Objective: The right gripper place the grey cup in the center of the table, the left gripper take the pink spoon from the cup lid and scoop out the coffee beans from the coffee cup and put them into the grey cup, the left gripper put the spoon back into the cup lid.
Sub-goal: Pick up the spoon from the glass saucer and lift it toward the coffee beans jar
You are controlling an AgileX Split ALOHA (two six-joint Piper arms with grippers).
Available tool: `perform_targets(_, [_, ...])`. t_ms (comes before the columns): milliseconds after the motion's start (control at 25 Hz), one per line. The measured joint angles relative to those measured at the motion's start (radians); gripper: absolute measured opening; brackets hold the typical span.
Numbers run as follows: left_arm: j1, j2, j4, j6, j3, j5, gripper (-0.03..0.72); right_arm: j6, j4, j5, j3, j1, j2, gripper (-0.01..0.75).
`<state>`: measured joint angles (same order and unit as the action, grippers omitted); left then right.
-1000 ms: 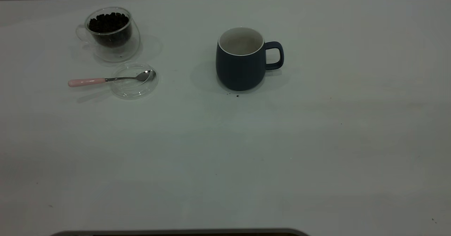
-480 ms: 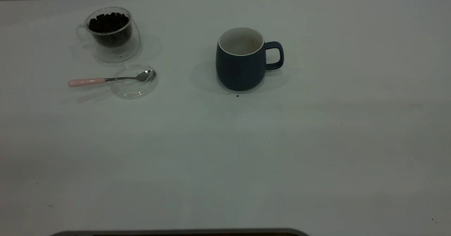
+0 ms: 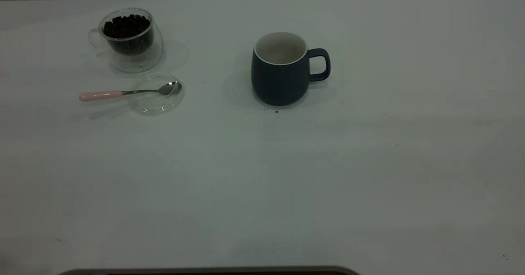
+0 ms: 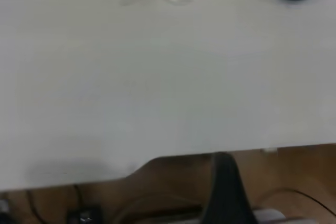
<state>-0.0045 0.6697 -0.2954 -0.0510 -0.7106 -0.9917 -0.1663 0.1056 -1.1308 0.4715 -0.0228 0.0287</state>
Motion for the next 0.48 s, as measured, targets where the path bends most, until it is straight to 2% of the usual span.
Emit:
perform_targets(280, [0.012,0.485,-0.086,-0.1,-0.217,0.079,0.571,0.0,0.0,0.0,0.0,0.0,0.0,0.591])
perform_targets(360, [0.042,0.619,-0.106,-0.125,-0.281,0.08,0.571,0.0,0.0,0.0,0.0,0.0,0.0,0.591])
perform_targets(480, [0.123,0.786,-0.2,-0.236,-0.361,0.075,0.571,0.0,0.0,0.0,0.0,0.0,0.0,0.591])
